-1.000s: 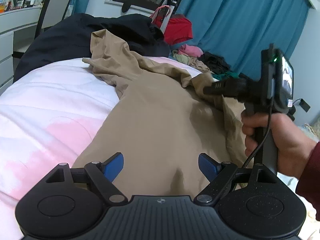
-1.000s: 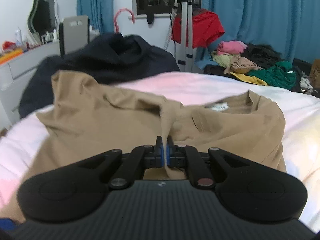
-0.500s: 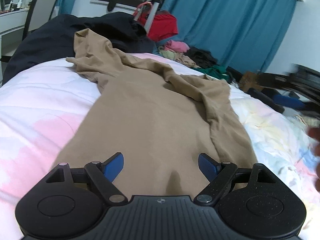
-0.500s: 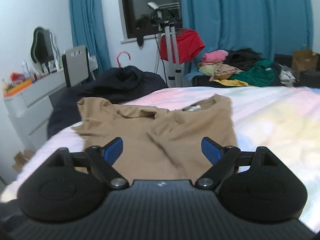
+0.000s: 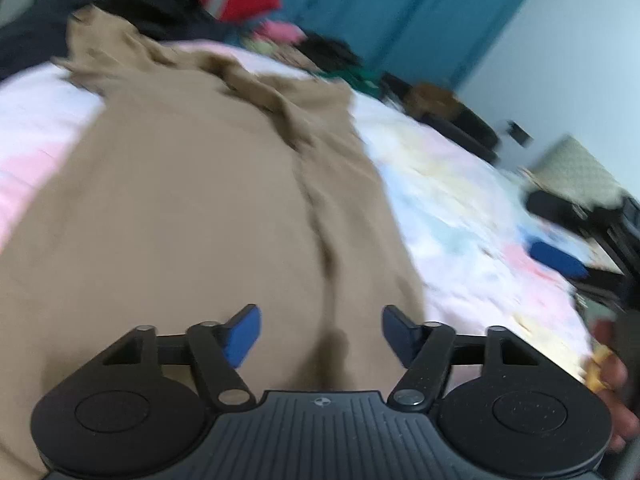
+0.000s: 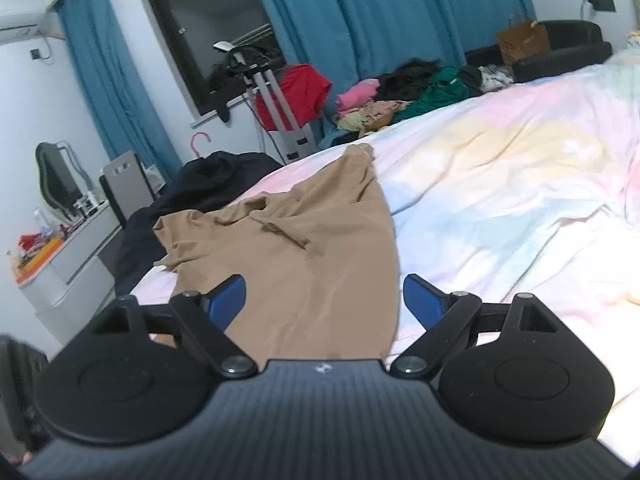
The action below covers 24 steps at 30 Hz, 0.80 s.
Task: Fold clothes
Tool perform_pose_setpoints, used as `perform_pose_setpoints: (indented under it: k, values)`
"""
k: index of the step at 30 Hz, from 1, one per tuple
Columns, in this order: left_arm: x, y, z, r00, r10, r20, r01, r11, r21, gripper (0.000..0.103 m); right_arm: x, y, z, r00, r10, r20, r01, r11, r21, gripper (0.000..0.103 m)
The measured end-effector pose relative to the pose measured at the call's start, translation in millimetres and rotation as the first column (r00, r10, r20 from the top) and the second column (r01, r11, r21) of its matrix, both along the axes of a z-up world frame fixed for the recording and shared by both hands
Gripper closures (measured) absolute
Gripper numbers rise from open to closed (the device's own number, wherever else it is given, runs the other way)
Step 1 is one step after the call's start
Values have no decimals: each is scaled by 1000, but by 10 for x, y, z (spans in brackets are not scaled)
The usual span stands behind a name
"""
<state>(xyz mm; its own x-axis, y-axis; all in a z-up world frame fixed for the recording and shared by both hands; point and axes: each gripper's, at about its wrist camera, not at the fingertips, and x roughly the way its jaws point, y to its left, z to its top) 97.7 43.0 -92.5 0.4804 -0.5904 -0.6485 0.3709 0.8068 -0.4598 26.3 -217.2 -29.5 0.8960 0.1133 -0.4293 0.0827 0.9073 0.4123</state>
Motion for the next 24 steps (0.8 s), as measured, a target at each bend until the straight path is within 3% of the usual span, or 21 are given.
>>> perform_pose_setpoints:
  k: [3,4,6,7,9,14,17,19,21,22,23,24]
  values:
    - [-48,-108,-128,996,-44,-75,43,999,-9,43,14,-10,-33,1000,7,-2,-7,1000,24,16]
    - [-62,-138,-172,994,-50,-98,50,999,-1,50,6,-8,-43,1000,12,-2,-12,1000,27,16]
    - [-87,-198,-254,989,-56,-137,60,998,30,73,-26,-1,-63,1000,20,-1,-20,999,30,16]
    - [-104,-221,-270,989,-59,-137,66,997,51,99,-39,4,-69,1000,23,0,-22,999,28,16]
    - [-162,-247,-256,991,-62,-117,71,995,74,101,-40,33,-79,1000,21,-5,-21,1000,9,16]
    - [-423,-236,-111,999,6,-40,-1,992,124,101,-68,130,-68,1000,-1,4,1,995,-95,16]
    - [-552,-335,-106,999,45,-5,-43,977,210,101,-109,116,-46,1000,0,17,2,995,-101,16]
    - [-558,-379,-61,998,60,35,-66,972,226,98,-118,123,-37,1000,3,20,-2,995,-97,16]
    - [-539,-346,2,995,79,55,-89,973,212,90,-130,133,-28,1000,5,20,-3,996,-94,16]
    - [-520,-311,36,993,96,64,-107,973,202,77,-142,133,-23,1000,4,20,-2,996,-93,16]
    - [-496,-266,71,991,117,72,-129,973,190,57,-154,129,-15,1000,2,26,0,996,-92,16]
    - [-465,-213,107,987,140,78,-152,972,180,50,-167,124,-7,999,-1,34,4,996,-90,16]
